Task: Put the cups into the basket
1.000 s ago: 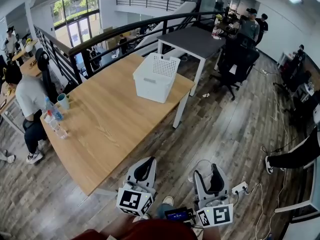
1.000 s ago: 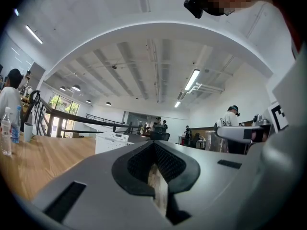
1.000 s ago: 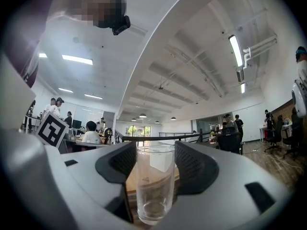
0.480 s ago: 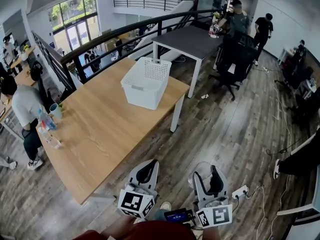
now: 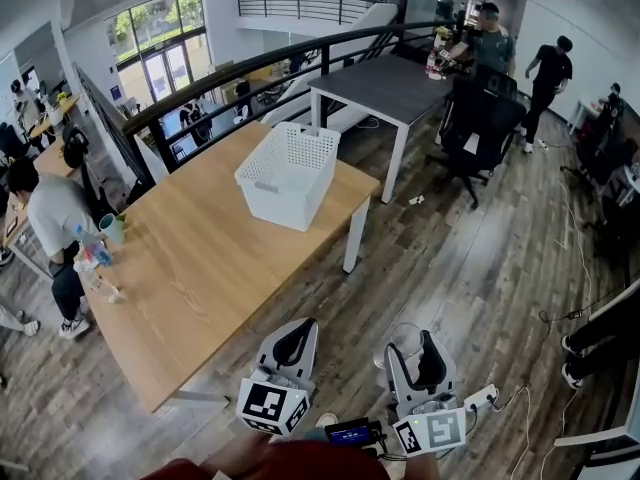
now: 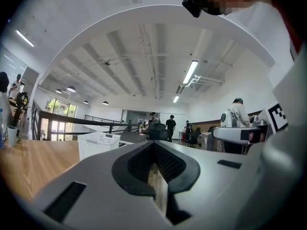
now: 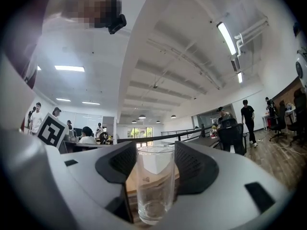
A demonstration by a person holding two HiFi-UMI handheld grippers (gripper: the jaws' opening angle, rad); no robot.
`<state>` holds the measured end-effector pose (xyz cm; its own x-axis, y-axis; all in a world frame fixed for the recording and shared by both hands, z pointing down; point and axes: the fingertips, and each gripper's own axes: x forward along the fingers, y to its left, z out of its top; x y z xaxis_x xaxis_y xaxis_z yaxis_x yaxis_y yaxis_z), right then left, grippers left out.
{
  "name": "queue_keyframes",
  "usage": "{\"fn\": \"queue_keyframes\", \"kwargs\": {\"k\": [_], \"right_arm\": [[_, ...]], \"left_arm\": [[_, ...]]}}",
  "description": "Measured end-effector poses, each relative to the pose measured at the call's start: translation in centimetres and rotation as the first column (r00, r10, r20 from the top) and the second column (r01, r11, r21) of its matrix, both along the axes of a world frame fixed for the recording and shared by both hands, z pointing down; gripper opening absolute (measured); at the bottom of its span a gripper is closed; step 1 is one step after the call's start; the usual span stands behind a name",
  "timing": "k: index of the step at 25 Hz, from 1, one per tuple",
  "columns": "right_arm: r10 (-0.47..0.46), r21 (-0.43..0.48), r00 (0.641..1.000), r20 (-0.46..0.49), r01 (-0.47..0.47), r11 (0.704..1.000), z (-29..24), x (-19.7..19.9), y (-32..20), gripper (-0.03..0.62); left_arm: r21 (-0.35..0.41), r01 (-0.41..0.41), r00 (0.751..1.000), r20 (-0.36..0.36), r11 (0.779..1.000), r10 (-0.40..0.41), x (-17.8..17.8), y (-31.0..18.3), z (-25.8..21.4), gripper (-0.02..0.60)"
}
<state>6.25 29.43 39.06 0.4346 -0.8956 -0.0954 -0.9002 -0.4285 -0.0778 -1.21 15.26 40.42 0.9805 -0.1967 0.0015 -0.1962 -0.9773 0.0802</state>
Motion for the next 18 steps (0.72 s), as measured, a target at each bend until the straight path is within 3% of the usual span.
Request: {"fn": "queue_keyframes", "kwargs": {"k": [18], "right_arm": [[-0.051,-0.01,0.999,0.011,0.051,0.999,1.2,5.1,-1.8,0.253]], "left_arm": [[-0.005,0.047,0.999,0.011,0.999,-0.047,4.4,-1.4,0.8,0.006]]}}
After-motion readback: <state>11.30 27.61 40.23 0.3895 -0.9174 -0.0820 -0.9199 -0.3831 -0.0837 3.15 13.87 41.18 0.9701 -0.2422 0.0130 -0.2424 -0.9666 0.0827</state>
